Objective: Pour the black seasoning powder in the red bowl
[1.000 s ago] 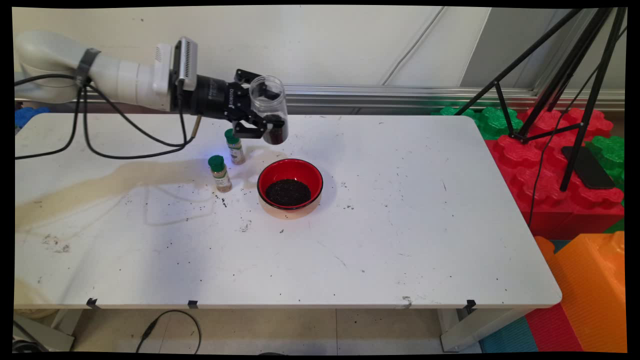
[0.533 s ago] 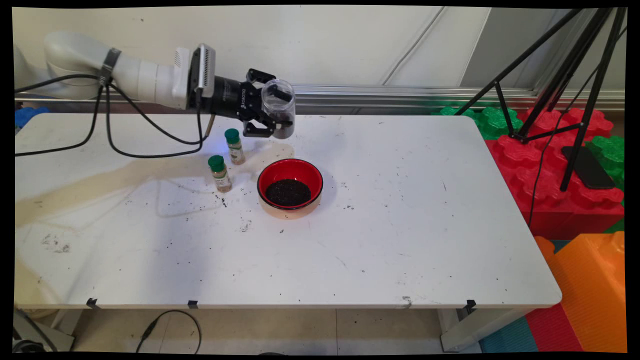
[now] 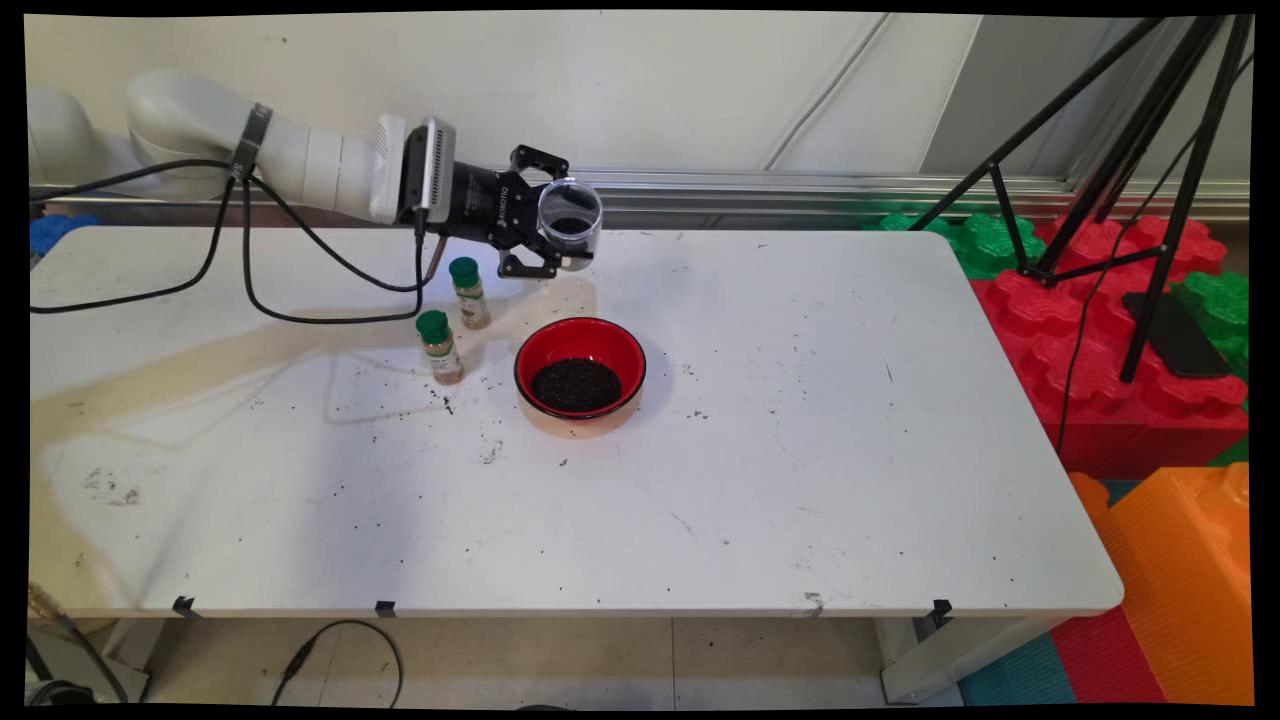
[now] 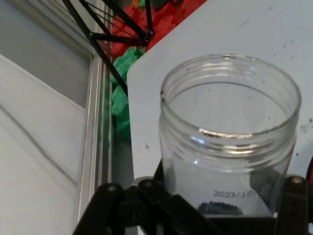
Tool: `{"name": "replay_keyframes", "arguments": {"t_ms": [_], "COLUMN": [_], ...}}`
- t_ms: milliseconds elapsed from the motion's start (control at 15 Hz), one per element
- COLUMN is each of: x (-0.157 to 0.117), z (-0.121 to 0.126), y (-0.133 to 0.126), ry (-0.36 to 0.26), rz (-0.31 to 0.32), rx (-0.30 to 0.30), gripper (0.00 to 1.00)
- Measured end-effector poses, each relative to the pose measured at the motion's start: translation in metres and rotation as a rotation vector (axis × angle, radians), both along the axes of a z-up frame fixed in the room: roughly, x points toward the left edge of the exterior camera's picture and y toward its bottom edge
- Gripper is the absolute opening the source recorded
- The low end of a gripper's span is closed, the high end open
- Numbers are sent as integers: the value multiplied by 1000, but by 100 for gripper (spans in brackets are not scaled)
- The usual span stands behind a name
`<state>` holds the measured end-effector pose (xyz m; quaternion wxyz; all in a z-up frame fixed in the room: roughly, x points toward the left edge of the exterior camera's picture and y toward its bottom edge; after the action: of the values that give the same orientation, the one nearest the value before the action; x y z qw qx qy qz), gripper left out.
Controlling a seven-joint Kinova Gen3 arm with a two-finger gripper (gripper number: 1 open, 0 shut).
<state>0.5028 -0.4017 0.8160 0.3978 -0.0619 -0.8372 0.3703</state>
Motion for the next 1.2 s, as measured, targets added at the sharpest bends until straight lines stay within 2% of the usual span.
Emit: {"name": "replay_keyframes", "arguments": {"t_ms": [1200], "x": [-11], "z": [-8], "y": [-6], "ry": [-246], "rz": [-138], "rx": [-249], "gripper": [0]}}
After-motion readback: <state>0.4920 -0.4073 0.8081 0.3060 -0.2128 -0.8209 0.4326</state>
